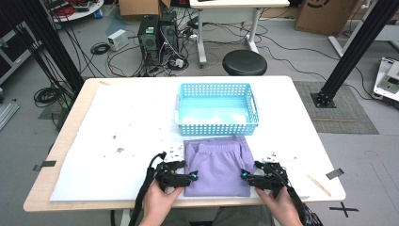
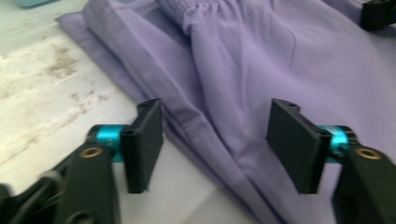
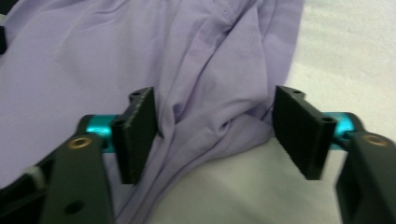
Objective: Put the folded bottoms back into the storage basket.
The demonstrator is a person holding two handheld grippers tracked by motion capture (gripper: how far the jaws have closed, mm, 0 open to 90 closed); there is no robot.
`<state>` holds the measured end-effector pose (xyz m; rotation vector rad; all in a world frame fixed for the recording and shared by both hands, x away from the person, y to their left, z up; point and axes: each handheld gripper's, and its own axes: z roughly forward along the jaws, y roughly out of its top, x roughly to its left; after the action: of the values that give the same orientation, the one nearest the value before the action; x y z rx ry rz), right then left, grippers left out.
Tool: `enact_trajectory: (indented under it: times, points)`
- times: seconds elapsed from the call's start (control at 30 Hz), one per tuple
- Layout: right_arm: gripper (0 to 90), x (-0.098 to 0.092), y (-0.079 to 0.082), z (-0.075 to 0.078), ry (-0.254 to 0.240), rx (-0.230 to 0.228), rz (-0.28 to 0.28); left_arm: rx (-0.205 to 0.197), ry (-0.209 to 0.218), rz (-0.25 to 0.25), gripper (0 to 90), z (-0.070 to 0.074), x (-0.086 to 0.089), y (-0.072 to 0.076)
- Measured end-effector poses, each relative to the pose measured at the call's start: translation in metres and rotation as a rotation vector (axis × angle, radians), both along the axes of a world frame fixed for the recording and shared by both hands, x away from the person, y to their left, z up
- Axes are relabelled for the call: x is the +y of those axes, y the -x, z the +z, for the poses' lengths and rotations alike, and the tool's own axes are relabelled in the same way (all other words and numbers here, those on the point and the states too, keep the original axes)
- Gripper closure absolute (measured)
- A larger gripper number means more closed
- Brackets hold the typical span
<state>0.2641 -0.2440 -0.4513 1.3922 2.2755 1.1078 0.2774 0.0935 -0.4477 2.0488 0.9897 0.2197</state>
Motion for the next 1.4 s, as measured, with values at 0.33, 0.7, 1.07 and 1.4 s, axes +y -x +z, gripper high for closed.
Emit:
enact_trajectory:
  times: [0.33,0.7,1.07,1.4]
  points:
    - [50.3,0.013,-0.001,0.000,-0.009,-0.006,0.047,0.012,0.022,0.019,45.3,0.000,-0.008,-0.002]
    - [54.3,0.013,-0.001,-0.001,-0.018,-0.005,0.076,-0.026,-0.068,0.066,38.2,0.002,-0.001,0.005]
    - [64.3,0.016,-0.004,0.000,-0.043,0.020,0.085,0.017,0.020,0.065,58.6,0.000,-0.007,-0.006]
    - [79.5,0.016,-0.013,0.000,-0.080,0.071,0.101,0.051,0.053,0.025,81.5,-0.002,-0.011,-0.015]
